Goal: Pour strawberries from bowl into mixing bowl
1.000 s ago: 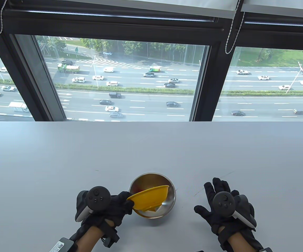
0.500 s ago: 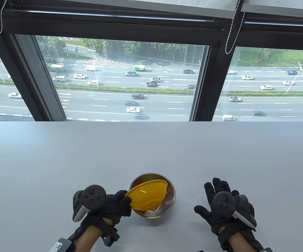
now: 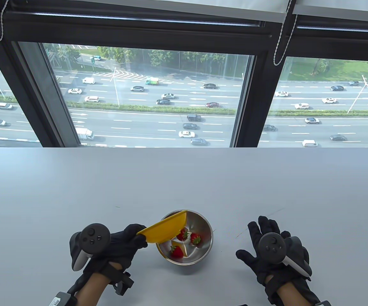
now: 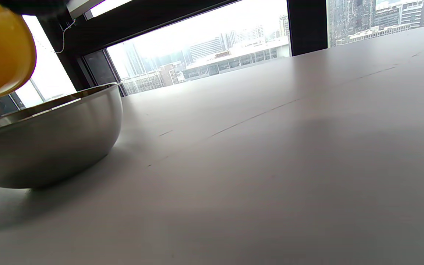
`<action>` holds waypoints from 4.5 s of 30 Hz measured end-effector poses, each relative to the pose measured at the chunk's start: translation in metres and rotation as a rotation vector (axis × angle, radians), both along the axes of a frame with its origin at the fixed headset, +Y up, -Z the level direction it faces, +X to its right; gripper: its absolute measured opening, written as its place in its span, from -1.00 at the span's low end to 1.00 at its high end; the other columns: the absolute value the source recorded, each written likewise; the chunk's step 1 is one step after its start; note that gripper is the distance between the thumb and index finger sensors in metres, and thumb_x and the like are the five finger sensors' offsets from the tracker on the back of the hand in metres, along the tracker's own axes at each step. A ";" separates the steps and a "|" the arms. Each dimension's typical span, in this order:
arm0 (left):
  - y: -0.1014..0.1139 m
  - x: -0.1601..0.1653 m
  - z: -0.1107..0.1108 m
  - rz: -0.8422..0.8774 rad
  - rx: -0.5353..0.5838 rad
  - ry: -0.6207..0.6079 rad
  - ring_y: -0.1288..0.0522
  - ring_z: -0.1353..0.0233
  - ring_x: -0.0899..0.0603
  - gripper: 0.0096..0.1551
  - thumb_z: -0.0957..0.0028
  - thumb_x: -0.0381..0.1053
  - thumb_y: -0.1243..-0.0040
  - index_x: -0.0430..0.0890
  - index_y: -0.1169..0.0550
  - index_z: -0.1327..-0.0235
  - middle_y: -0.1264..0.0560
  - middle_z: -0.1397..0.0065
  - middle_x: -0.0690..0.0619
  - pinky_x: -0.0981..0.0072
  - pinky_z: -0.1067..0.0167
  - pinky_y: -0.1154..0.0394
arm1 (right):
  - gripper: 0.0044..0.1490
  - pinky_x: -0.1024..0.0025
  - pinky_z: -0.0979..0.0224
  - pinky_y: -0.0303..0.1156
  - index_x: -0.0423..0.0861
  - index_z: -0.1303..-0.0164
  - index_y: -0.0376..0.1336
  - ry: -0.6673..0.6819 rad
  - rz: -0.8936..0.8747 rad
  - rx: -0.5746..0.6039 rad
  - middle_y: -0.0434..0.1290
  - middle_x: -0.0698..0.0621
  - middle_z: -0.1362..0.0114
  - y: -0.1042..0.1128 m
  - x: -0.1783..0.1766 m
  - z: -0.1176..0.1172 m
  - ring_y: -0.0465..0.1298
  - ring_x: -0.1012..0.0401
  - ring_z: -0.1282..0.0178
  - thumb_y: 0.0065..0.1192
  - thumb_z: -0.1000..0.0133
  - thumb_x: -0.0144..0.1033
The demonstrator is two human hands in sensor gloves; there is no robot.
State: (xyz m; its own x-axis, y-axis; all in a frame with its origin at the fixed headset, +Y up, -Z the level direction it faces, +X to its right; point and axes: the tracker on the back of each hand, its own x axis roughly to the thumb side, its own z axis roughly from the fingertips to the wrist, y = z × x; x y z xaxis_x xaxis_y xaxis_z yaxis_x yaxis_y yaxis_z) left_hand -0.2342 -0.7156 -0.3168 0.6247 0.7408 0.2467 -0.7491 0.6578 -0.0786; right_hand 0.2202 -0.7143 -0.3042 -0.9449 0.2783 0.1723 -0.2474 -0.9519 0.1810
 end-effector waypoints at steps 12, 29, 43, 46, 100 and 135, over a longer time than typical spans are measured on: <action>0.002 -0.048 -0.001 0.084 -0.022 0.154 -0.72 -0.29 -0.24 -0.26 0.17 0.41 -0.12 0.13 -0.50 -0.26 -0.64 -0.33 -0.14 -0.26 -0.26 -0.49 | 0.20 -0.49 -0.48 -0.33 0.00 -0.59 -0.27 0.002 -0.002 -0.005 -0.45 -0.15 -0.67 0.000 0.000 0.000 -0.31 -0.24 -0.68 -0.02 0.09 0.43; 0.000 -0.095 0.001 0.191 -0.069 0.300 -0.69 -0.35 -0.27 -0.18 0.22 0.44 -0.23 0.06 -0.49 -0.28 -0.59 -0.37 -0.19 -0.23 -0.31 -0.49 | 0.20 -0.49 -0.48 -0.33 0.00 -0.59 -0.27 0.007 -0.001 -0.012 -0.45 -0.15 -0.67 -0.001 -0.001 0.000 -0.32 -0.24 -0.68 -0.02 0.09 0.43; 0.006 -0.133 0.011 0.349 -0.093 0.504 -0.85 -0.11 -0.22 0.19 0.63 0.67 -0.22 -0.10 -0.60 -0.14 -0.70 -0.21 -0.24 -0.14 -0.11 -0.69 | 0.20 -0.49 -0.47 -0.35 0.00 -0.59 -0.27 0.010 0.003 -0.019 -0.45 -0.14 -0.68 -0.002 -0.002 0.000 -0.33 -0.24 -0.67 -0.02 0.09 0.43; 0.005 -0.141 0.014 0.398 -0.087 0.532 -0.83 -0.12 -0.24 0.19 0.59 0.70 -0.11 -0.11 -0.63 -0.12 -0.68 -0.23 -0.26 -0.16 -0.12 -0.67 | 0.20 -0.49 -0.46 -0.35 0.00 -0.59 -0.27 0.010 0.003 -0.021 -0.45 -0.15 -0.67 -0.003 -0.002 0.000 -0.33 -0.24 -0.67 -0.02 0.09 0.43; -0.018 -0.182 0.022 -0.125 -0.458 0.756 -0.63 -0.34 -0.33 -0.44 0.15 -0.34 -0.16 0.04 -0.61 -0.13 -0.44 -0.49 -0.18 -0.29 -0.31 -0.45 | 0.20 -0.49 -0.46 -0.35 0.00 -0.60 -0.26 0.023 -0.001 -0.045 -0.44 -0.16 -0.68 -0.005 -0.002 0.001 -0.33 -0.24 -0.67 -0.02 0.08 0.43; -0.013 -0.179 0.025 -0.305 -0.484 0.797 -0.25 -0.62 -0.42 -0.35 0.04 -0.05 -0.20 0.03 -0.40 -0.40 -0.13 -0.67 -0.18 -0.45 -0.43 -0.13 | 0.20 -0.49 -0.46 -0.36 0.00 -0.60 -0.25 0.020 -0.005 -0.045 -0.44 -0.16 -0.68 -0.005 -0.001 0.001 -0.33 -0.24 -0.67 -0.02 0.08 0.43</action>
